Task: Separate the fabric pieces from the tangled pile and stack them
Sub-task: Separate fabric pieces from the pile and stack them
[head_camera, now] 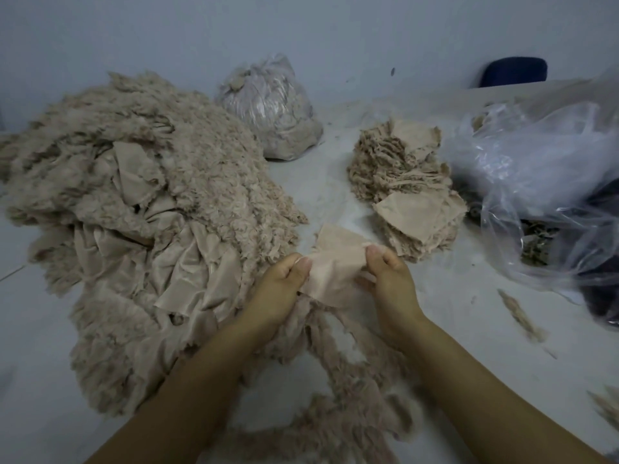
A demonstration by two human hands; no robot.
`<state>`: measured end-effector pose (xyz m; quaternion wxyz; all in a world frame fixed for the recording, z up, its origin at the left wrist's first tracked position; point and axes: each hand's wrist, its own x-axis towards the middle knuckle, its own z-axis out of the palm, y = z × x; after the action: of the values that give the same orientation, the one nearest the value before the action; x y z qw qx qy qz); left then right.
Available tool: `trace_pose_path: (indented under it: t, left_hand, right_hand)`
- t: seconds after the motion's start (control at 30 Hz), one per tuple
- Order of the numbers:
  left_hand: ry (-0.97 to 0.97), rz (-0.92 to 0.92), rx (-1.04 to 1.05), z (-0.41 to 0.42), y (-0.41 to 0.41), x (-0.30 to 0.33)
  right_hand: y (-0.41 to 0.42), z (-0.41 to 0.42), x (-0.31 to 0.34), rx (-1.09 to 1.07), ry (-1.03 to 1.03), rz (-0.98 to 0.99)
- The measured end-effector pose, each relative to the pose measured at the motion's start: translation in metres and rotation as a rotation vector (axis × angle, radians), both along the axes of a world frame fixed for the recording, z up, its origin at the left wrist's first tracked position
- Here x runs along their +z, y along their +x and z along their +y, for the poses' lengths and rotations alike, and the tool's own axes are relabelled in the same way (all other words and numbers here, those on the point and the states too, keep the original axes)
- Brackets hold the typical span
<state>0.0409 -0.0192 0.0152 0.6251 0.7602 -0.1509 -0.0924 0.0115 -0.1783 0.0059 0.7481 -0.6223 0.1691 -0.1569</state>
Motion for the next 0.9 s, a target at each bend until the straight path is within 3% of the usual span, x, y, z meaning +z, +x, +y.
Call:
trace_pose_path:
  t: [0.13, 0.27, 0.4, 0.5, 0.57, 0.63, 0.7, 0.8, 0.9]
  left_hand:
    - [-0.150, -0.013, 0.130, -0.019, -0.010, -0.002]
    - [-0.022, -0.003, 0.275, 0.005, 0.001, -0.011]
    - [0.208, -0.087, 0.132, 0.013, 0.013, -0.006]
    - [0.274, -0.152, -0.144, -0.006, 0.019, 0.013]
    - [0.217, -0.156, -0.212, -0.019, 0.027, 0.022]
    - [0.021, 0.002, -0.049, -0.030, 0.033, 0.031]
    - [-0.210, 0.244, 0.139, -0.039, 0.040, 0.033]
    - [-0.446, 0.483, 0.252, -0.048, 0.046, 0.033]
    - [-0.529, 0.558, 0.316, -0.054, 0.052, 0.028]
  right_hand:
    - [0.016, 0.011, 0.005, -0.246, 0.215, -0.023]
    - [0.026, -0.007, 0.001, -0.362, -0.124, 0.005]
    - [0.020, -0.017, -0.002, -0.099, -0.502, -0.004]
    - [0.018, -0.002, 0.012, 0.261, -0.566, -0.111]
    - [0.021, 0.000, 0.024, 0.239, -0.449, -0.126]
    - [0.025, -0.008, 0.032, 0.079, -0.109, -0.028]
    - [0.022, -0.013, 0.028, 0.173, 0.264, 0.078]
    - [0.008, -0.004, 0.008, 0.378, 0.322, 0.214]
    - [0.018, -0.006, 0.001, 0.209, 0.456, 0.185]
